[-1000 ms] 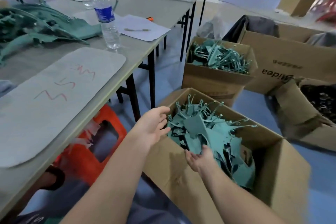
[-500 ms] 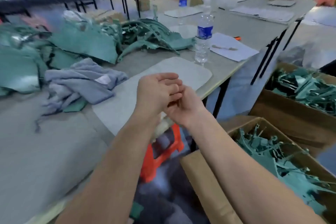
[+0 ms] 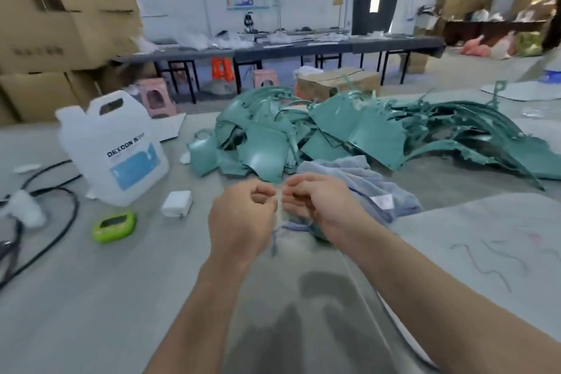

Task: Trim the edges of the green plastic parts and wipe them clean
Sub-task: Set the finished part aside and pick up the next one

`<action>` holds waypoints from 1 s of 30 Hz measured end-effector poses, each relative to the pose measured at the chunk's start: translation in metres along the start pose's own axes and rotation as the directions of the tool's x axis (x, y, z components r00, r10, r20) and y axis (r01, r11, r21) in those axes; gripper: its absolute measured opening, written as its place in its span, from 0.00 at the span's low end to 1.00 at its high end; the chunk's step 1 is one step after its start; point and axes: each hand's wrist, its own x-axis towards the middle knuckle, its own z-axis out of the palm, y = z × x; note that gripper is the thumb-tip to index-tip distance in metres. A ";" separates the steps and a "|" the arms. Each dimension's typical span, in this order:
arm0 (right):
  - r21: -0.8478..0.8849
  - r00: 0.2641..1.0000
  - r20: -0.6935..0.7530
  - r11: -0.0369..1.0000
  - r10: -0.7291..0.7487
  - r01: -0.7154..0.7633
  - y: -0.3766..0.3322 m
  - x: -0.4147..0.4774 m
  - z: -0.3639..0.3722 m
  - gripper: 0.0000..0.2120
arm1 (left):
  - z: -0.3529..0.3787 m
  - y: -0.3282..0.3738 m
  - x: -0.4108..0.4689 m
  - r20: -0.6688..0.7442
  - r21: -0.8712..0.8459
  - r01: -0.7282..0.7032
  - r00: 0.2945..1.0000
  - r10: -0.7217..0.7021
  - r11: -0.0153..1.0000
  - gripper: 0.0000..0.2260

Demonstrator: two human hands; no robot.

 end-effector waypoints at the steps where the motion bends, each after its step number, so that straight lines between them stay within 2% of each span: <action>1: -0.039 1.000 -0.015 0.999 -0.012 0.011 0.001 0.013 0.007 0.08 | -0.004 -0.015 0.009 -0.055 0.036 0.023 0.998 -0.021 0.999 0.04; 3: -0.154 0.997 -0.043 0.986 -0.069 0.062 0.003 0.038 0.019 0.08 | -0.007 -0.040 0.026 -0.154 0.024 0.077 0.985 -0.073 0.997 0.07; 5: -0.380 0.981 -0.082 0.915 -0.178 0.134 0.004 0.061 0.024 0.09 | -0.004 -0.058 0.040 -0.213 -0.052 0.122 0.968 -0.130 0.991 0.10; 8: -0.744 0.929 -0.073 0.640 -0.364 0.192 0.005 0.092 0.027 0.18 | 0.013 -0.076 0.052 -0.226 -0.083 0.130 0.963 -0.146 0.988 0.21; 11: -0.861 0.893 0.011 0.450 -0.449 0.237 0.006 0.122 0.031 0.29 | 0.032 -0.087 0.059 -0.136 -0.059 0.130 0.981 -0.137 0.990 0.28; 14: -0.961 0.861 0.211 0.062 -0.463 0.269 0.015 0.151 0.040 0.43 | 0.042 -0.095 0.064 -0.086 -0.026 0.088 0.992 -0.090 0.996 0.31; 15: -0.961 0.867 0.258 -0.024 -0.427 0.275 0.017 0.159 0.044 0.47 | 0.043 -0.097 0.066 -0.086 -0.014 0.075 0.993 -0.076 0.997 0.31; 17: -0.959 0.894 0.283 -0.122 -0.348 0.256 0.022 0.176 0.050 0.51 | 0.044 -0.100 0.068 -0.088 -0.003 0.088 0.992 -0.088 0.996 0.31; 19: -0.959 0.903 0.269 -0.181 -0.334 0.219 0.029 0.187 0.052 0.49 | 0.043 -0.103 0.070 -0.094 0.005 0.127 0.988 -0.126 0.992 0.31; 22: -0.962 0.893 0.251 -0.196 -0.374 0.189 0.030 0.186 0.056 0.41 | 0.042 -0.103 0.071 -0.094 0.022 0.153 0.984 -0.150 0.988 0.29; 24: -0.960 0.840 0.280 -0.166 -0.466 0.227 0.022 0.178 0.058 0.35 | 0.042 -0.103 0.071 -0.085 0.012 0.159 0.984 -0.157 0.987 0.28; 25: -0.956 0.790 0.284 -0.099 -0.543 0.276 0.014 0.172 0.059 0.33 | 0.041 -0.102 0.071 -0.081 -0.001 0.164 0.983 -0.163 0.986 0.28; 27: -0.925 0.718 0.176 0.137 -0.674 0.355 -0.006 0.154 0.058 0.32 | 0.040 -0.099 0.070 -0.082 -0.036 0.166 0.982 -0.169 0.985 0.27; 28: -0.887 0.704 0.081 0.272 -0.705 0.374 -0.017 0.143 0.056 0.29 | 0.039 -0.098 0.070 -0.089 -0.067 0.165 0.981 -0.171 0.984 0.26; 30: -0.757 0.695 -0.053 0.483 -0.717 0.440 -0.036 0.124 0.050 0.17 | 0.038 -0.096 0.069 -0.096 -0.159 0.174 0.977 -0.191 0.972 0.24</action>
